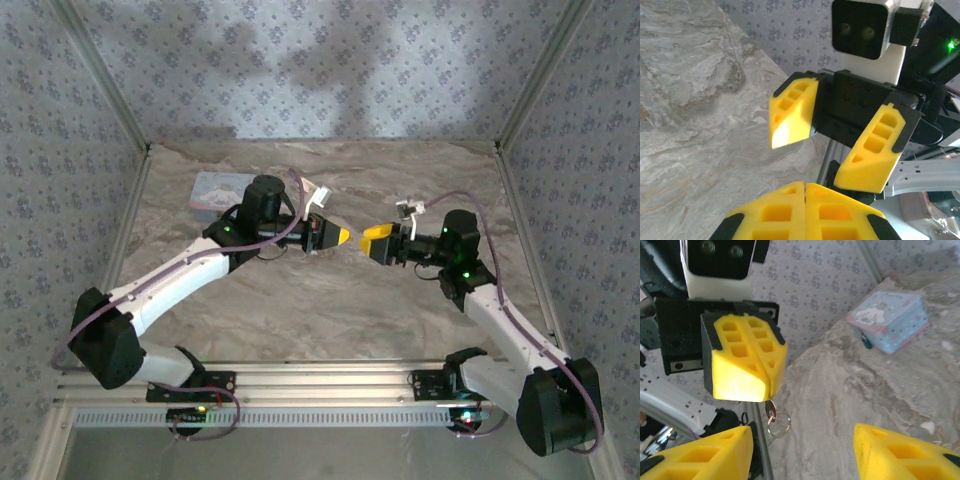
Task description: Unlock a padlock with a key
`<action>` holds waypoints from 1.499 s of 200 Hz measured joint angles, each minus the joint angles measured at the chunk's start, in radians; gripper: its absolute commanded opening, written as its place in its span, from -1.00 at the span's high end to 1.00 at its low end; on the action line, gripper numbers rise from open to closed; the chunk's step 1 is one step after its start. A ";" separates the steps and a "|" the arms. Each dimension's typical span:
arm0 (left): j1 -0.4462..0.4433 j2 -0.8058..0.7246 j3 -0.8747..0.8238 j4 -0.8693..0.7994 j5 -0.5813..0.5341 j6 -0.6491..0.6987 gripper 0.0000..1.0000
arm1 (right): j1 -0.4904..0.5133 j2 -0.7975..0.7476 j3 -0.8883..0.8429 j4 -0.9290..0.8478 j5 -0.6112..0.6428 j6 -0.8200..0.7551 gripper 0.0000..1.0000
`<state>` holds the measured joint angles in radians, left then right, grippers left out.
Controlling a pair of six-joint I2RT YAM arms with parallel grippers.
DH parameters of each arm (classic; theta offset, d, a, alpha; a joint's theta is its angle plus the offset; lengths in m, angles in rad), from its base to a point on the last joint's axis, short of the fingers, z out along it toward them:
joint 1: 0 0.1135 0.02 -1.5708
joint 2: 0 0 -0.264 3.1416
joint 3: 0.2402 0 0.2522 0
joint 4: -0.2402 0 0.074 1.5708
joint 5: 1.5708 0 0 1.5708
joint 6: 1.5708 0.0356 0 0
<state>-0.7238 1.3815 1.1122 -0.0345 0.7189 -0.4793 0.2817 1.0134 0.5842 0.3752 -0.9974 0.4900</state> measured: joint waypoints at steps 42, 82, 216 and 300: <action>0.000 0.000 0.004 -0.001 0.023 0.001 1.00 | 0.035 0.030 0.021 0.000 -0.014 -0.006 -0.01; 0.000 0.000 0.006 -0.019 0.030 0.009 1.00 | 0.059 0.045 0.050 -0.002 -0.015 -0.019 0.11; 0.000 0.000 0.006 -0.030 0.029 0.017 1.00 | 0.074 0.068 0.060 -0.045 -0.037 -0.054 0.52; 0.000 0.000 0.006 -0.044 0.029 0.019 1.00 | 0.082 0.068 0.060 -0.047 -0.040 -0.054 0.70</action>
<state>-0.7235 1.3815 1.1187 -0.0788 0.7475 -0.4603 0.3634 1.0809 0.6441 0.3279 -1.0378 0.4358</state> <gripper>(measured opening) 0.046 0.171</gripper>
